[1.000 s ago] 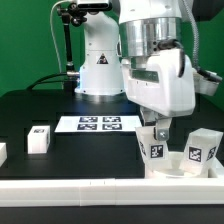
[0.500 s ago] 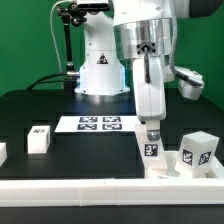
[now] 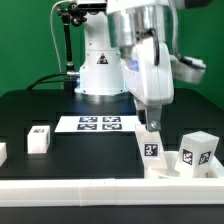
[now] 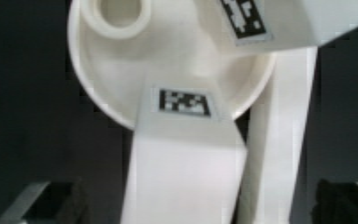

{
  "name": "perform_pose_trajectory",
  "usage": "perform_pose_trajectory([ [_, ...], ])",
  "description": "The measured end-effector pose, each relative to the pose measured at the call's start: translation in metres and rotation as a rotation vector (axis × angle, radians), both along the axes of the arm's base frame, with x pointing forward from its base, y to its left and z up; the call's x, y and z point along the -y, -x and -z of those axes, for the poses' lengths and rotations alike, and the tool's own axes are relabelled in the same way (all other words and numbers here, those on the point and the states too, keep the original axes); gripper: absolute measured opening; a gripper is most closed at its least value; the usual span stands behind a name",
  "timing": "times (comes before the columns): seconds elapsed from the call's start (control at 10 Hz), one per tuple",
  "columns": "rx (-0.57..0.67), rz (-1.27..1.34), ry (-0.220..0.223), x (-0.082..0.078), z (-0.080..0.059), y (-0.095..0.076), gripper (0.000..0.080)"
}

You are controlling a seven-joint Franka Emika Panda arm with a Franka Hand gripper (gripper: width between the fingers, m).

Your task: Assemble stool

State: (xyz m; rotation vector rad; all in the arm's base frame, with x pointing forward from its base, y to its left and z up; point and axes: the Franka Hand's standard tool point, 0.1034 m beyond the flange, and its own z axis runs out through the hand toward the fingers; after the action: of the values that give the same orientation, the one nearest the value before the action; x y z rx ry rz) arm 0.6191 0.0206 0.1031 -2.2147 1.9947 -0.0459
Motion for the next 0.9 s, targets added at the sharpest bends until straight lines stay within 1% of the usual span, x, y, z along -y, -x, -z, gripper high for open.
perform_pose_trajectory([
  [0.1,0.011,-0.071,0.015,0.016,-0.005,0.001,0.0644],
  [0.2,0.014,-0.081,0.026,0.030,-0.006,0.002,0.0649],
  [0.3,0.010,-0.083,0.024,0.023,-0.004,0.003,0.0648],
  [0.4,0.010,-0.092,0.025,0.020,-0.004,0.003,0.0648],
  [0.7,0.009,-0.097,0.026,0.020,-0.003,0.003,0.0648],
  [0.8,-0.006,-0.193,0.036,0.021,0.000,0.008,0.0648],
  [0.9,0.016,-0.325,0.076,0.036,0.009,0.018,0.0648],
])
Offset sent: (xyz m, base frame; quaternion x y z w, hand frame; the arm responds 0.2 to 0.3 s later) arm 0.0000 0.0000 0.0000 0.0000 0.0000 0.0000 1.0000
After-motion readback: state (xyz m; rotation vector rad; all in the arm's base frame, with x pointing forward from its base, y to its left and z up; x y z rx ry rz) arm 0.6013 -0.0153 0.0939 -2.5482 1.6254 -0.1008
